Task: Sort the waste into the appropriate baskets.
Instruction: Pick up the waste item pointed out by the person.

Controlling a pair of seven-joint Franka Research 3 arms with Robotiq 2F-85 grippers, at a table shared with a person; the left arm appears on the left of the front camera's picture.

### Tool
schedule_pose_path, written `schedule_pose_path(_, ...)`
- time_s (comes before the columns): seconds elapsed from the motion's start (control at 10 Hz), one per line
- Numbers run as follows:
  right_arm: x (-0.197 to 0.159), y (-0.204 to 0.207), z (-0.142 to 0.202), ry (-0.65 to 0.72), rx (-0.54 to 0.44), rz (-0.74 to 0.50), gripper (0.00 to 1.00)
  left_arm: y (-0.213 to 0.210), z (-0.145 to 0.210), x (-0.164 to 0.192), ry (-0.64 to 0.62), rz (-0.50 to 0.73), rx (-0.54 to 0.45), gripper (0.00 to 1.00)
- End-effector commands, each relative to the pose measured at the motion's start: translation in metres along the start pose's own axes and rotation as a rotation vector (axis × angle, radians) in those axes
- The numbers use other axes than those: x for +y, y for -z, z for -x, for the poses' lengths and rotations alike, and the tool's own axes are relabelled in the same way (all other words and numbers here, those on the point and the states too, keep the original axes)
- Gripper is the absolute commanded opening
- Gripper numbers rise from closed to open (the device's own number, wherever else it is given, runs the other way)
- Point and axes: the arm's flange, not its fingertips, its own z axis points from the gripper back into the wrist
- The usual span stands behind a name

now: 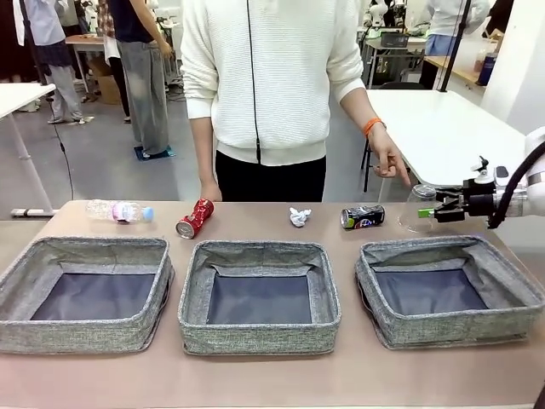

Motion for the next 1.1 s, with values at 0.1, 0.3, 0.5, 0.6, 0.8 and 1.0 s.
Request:
schedule_pose_path(0.1, 0.008, 0.007, -0.002, 0.011, -0.01, 0.022, 1.0, 0.0, -0.002, 0.0, 0.02, 0.018, -0.018, 1.0)
schedule_pose_path(0.3, 0.009, 0.004, -0.003, 0.055, -0.018, 0.02, 0.41, 0.0, -0.002, 0.0, 0.02, 0.018, -0.018, 1.0)
schedule_pose_path(0.5, 0.008, -0.002, -0.004, 0.07, -0.021, 0.03, 0.38, 0.0, -0.002, 0.0, 0.02, 0.018, -0.018, 1.0)
schedule_pose_path(0.6, 0.007, -0.005, -0.006, 0.079, -0.022, 0.035, 0.0, 0.0, -0.002, 0.0, 0.02, 0.018, -0.018, 1.0)
schedule_pose_path(0.8, 0.004, -0.013, -0.009, 0.099, -0.014, 0.048, 0.0, 0.0, -0.002, 0.0, 0.02, 0.018, -0.018, 1.0)
schedule_pose_path(1.0, 0.002, -0.017, -0.009, 0.131, -0.005, 0.051, 0.0, 0.0, -0.002, 0.0, 0.02, 0.018, -0.018, 1.0)
